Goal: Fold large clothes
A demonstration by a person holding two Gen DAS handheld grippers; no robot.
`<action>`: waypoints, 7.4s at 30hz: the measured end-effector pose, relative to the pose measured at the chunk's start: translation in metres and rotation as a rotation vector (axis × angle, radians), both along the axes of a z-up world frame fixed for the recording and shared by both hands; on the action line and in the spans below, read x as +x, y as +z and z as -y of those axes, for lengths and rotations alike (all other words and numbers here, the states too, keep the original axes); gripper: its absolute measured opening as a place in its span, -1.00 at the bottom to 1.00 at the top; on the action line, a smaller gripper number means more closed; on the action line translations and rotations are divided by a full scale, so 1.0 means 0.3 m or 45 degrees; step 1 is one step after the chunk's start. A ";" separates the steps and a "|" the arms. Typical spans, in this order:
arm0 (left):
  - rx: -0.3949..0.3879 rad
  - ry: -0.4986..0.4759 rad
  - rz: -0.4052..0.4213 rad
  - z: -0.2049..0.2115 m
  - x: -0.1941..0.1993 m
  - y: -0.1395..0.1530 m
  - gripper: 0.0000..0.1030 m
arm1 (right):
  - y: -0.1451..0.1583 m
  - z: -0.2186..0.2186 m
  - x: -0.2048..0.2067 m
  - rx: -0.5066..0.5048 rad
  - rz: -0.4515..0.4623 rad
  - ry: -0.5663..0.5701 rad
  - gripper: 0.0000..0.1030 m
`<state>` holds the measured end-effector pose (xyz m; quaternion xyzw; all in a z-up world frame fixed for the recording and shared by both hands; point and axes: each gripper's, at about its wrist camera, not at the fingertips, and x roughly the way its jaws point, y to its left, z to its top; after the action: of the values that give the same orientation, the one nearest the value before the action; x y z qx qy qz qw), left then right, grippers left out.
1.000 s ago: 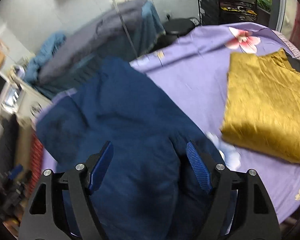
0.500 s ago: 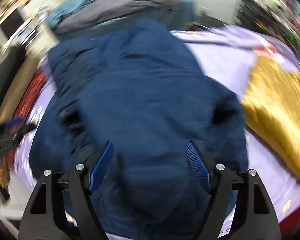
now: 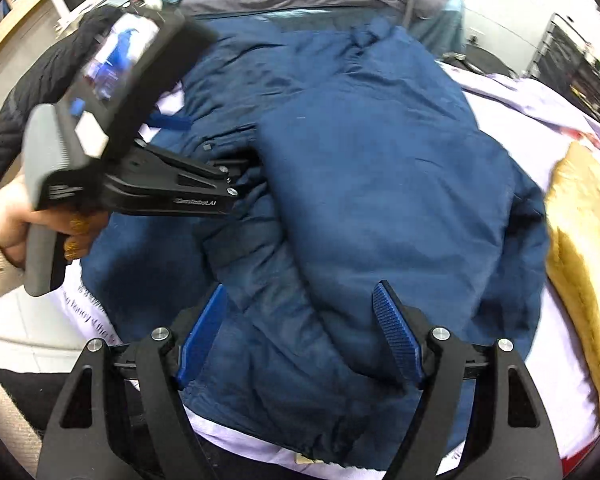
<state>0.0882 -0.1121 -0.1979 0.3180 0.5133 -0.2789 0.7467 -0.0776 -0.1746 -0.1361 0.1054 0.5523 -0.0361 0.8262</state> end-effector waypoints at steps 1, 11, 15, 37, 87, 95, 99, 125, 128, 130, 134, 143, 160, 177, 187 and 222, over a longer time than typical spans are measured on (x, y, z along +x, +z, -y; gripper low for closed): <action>0.053 0.025 -0.010 0.000 0.022 -0.027 -0.57 | 0.004 0.012 -0.006 -0.002 -0.002 -0.025 0.46; -0.341 0.507 0.251 -0.397 0.303 0.467 -0.68 | 0.008 0.047 -0.036 0.048 0.002 -0.145 0.46; -0.454 0.744 0.389 -0.631 0.399 0.648 -0.68 | -0.001 -0.011 0.004 0.033 -0.005 -0.053 0.46; -0.549 1.213 0.674 -1.107 0.341 0.824 0.68 | -0.212 -0.324 0.147 -0.407 -0.191 0.527 0.46; -0.430 0.722 0.216 -0.512 -0.042 0.524 0.70 | 0.415 1.524 -0.475 -0.757 -0.030 -1.240 -0.81; -0.395 0.684 0.202 -0.471 -0.045 0.496 0.71 | 0.302 1.429 -0.480 -0.743 -0.064 -1.241 0.49; -0.370 0.637 0.204 -0.437 -0.061 0.477 0.78 | 0.314 1.366 -0.485 -0.737 -0.055 -1.227 0.51; -0.239 0.506 -0.112 -0.630 -0.180 0.134 0.86 | -0.045 0.662 -0.432 0.049 -0.078 -0.768 0.67; -0.300 0.518 -0.157 -0.665 -0.200 0.118 0.86 | -0.102 0.637 -0.459 0.184 -0.091 -0.797 0.67; -0.397 0.511 -0.198 -0.682 -0.215 0.123 0.86 | -0.139 0.613 -0.484 0.254 -0.101 -0.822 0.67; -0.457 0.453 -0.220 -0.630 -0.202 0.105 0.86 | -0.204 0.575 -0.527 0.329 -0.155 -0.874 0.67; -0.229 0.618 -0.082 -0.680 0.063 0.009 0.86 | -0.205 0.534 -0.532 0.332 -0.171 -0.873 0.67; -0.384 0.613 -0.524 -0.837 -0.069 -0.161 0.86 | -0.303 0.481 -0.601 0.560 -0.151 -0.821 0.67; -0.381 0.389 -0.433 -0.754 -0.156 0.012 -0.68 | -0.205 0.381 -0.610 0.546 -0.156 -0.638 -0.72; -0.284 0.393 -0.489 -0.820 -0.206 -0.038 -0.67 | -0.194 0.343 -0.662 0.574 -0.262 -0.598 -0.73; -0.083 0.130 -0.210 -0.324 -0.120 -0.053 0.43 | -0.194 0.064 -0.159 -0.163 -0.387 -0.013 0.38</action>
<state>0.0523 -0.0149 -0.2138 0.2428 0.5791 -0.2822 0.7253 -0.1252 -0.1940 -0.1943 0.0487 0.6671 -0.0908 0.7378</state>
